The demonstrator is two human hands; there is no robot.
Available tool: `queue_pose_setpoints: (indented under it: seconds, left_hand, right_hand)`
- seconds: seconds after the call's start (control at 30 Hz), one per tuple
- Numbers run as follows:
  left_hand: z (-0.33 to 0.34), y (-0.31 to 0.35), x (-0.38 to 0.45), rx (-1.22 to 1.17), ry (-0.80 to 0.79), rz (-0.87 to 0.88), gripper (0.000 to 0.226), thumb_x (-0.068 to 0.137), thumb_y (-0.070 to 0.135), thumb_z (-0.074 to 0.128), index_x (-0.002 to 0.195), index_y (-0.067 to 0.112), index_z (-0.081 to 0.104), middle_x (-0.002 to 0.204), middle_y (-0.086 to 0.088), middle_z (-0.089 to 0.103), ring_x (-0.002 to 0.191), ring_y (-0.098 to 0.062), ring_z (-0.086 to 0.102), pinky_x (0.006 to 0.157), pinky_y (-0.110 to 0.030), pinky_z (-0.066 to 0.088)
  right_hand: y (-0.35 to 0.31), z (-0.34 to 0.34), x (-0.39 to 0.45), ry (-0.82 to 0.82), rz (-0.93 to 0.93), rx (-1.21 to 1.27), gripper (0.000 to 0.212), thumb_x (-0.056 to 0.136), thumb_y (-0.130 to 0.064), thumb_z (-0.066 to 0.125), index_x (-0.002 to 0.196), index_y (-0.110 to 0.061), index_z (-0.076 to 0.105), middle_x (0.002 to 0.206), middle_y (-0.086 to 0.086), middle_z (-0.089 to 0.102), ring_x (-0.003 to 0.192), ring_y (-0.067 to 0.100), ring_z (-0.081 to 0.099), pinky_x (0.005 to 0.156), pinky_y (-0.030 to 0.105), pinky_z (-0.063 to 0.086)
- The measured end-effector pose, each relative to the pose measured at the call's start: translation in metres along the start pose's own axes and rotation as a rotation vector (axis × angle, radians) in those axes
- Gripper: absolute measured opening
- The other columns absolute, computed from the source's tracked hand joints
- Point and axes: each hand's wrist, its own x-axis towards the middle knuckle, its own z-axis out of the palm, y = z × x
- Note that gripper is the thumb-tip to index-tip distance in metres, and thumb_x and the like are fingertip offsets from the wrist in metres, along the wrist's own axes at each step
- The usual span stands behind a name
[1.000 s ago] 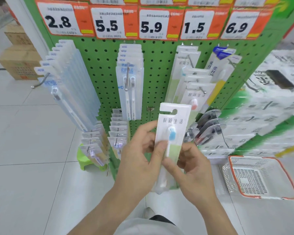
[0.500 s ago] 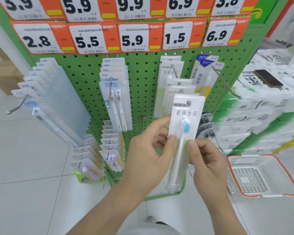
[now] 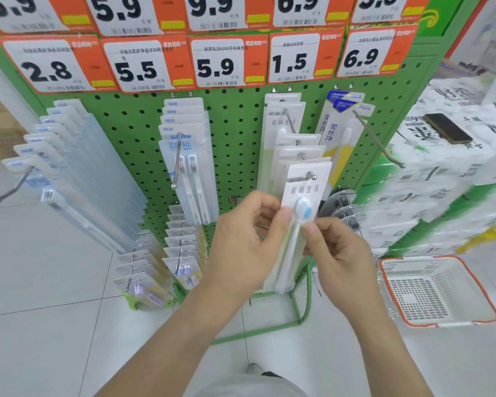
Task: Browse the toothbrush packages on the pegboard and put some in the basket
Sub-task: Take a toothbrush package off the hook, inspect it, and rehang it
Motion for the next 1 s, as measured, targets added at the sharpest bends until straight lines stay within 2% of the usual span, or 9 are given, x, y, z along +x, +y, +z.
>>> queue_pose_setpoints:
  seconds: [0.07, 0.13, 0.2, 0.33, 0.4, 0.5, 0.6, 0.7, 1.0]
  left_hand:
    - [-0.002, -0.003, 0.008, 0.001, 0.003, -0.017, 0.005, 0.095, 0.026, 0.069, 0.091, 0.026, 0.066, 0.086, 0.012, 0.072, 0.079, -0.009, 0.068, 0.074, -0.029, 0.057]
    - [-0.003, -0.002, 0.012, 0.014, 0.015, -0.011, 0.006, 0.094, 0.027, 0.069, 0.09, 0.026, 0.067, 0.085, 0.012, 0.072, 0.078, -0.008, 0.068, 0.073, -0.028, 0.057]
    - [-0.004, -0.001, 0.013, 0.045, 0.018, -0.006, 0.006, 0.094, 0.028, 0.069, 0.089, 0.026, 0.067, 0.085, 0.014, 0.071, 0.077, -0.008, 0.067, 0.072, -0.025, 0.056]
    - [-0.003, 0.001, 0.014, 0.131, 0.03, 0.004, 0.008, 0.094, 0.029, 0.067, 0.089, 0.024, 0.068, 0.079, 0.013, 0.07, 0.078, -0.005, 0.066, 0.074, -0.027, 0.055]
    - [-0.002, 0.002, 0.014, 0.175, 0.04, 0.02, 0.009, 0.094, 0.031, 0.067, 0.089, 0.024, 0.068, 0.08, 0.014, 0.069, 0.078, -0.004, 0.065, 0.073, -0.031, 0.055]
    - [0.0, 0.007, 0.014, 0.201, 0.036, 0.034, 0.01, 0.095, 0.034, 0.066, 0.089, 0.026, 0.067, 0.082, 0.014, 0.068, 0.08, -0.004, 0.064, 0.073, -0.031, 0.054]
    - [0.001, 0.014, 0.016, 0.205, 0.033, 0.029, 0.009, 0.095, 0.035, 0.066, 0.09, 0.028, 0.066, 0.083, 0.014, 0.068, 0.08, -0.004, 0.063, 0.072, -0.028, 0.052]
    - [0.002, 0.018, 0.018, 0.206, 0.019, 0.027, 0.01, 0.095, 0.034, 0.065, 0.089, 0.027, 0.066, 0.081, 0.013, 0.067, 0.079, -0.003, 0.061, 0.07, -0.027, 0.052]
    - [0.001, 0.02, 0.019, 0.16, 0.039, 0.044, 0.011, 0.097, 0.034, 0.063, 0.09, 0.026, 0.067, 0.078, 0.014, 0.067, 0.08, -0.006, 0.063, 0.07, -0.027, 0.052]
  right_hand:
    - [-0.007, -0.004, 0.006, -0.039, -0.039, -0.173, 0.016, 0.098, -0.034, 0.062, 0.091, -0.021, 0.07, 0.078, -0.013, 0.073, 0.074, -0.001, 0.067, 0.068, 0.011, 0.05]
    - [-0.019, -0.011, 0.012, -0.066, -0.098, -0.354, 0.005, 0.096, -0.023, 0.068, 0.094, -0.021, 0.072, 0.077, -0.023, 0.069, 0.075, -0.01, 0.065, 0.066, 0.004, 0.046]
    - [-0.035, -0.022, 0.016, -0.031, -0.175, -0.458, 0.009, 0.091, -0.013, 0.072, 0.095, -0.021, 0.075, 0.076, -0.032, 0.064, 0.077, -0.011, 0.065, 0.067, 0.004, 0.048]
    - [-0.083, -0.042, 0.035, 0.146, -0.352, -0.449, 0.013, 0.087, -0.008, 0.073, 0.092, -0.02, 0.076, 0.075, -0.026, 0.066, 0.075, 0.0, 0.068, 0.068, 0.01, 0.053]
    - [-0.106, -0.046, 0.059, 0.141, -0.423, -0.463, 0.011, 0.087, -0.008, 0.073, 0.093, -0.018, 0.076, 0.075, -0.02, 0.067, 0.072, 0.002, 0.067, 0.069, 0.007, 0.051]
    - [-0.131, -0.046, 0.104, 0.025, -0.458, -0.667, 0.012, 0.087, -0.01, 0.071, 0.096, -0.016, 0.076, 0.078, -0.009, 0.068, 0.069, 0.004, 0.064, 0.072, 0.0, 0.043]
    - [-0.143, -0.036, 0.144, -0.111, -0.473, -0.811, 0.019, 0.087, -0.006, 0.067, 0.102, -0.015, 0.076, 0.087, -0.004, 0.07, 0.082, 0.014, 0.068, 0.085, 0.018, 0.05]
    - [-0.143, -0.024, 0.171, -0.228, -0.475, -0.903, 0.023, 0.087, -0.006, 0.069, 0.108, -0.014, 0.074, 0.092, -0.001, 0.071, 0.087, 0.016, 0.066, 0.09, 0.034, 0.056]
    - [-0.134, -0.012, 0.182, -0.331, -0.486, -0.95, 0.022, 0.089, -0.014, 0.075, 0.111, -0.014, 0.074, 0.084, -0.001, 0.065, 0.082, 0.018, 0.064, 0.08, 0.029, 0.051]
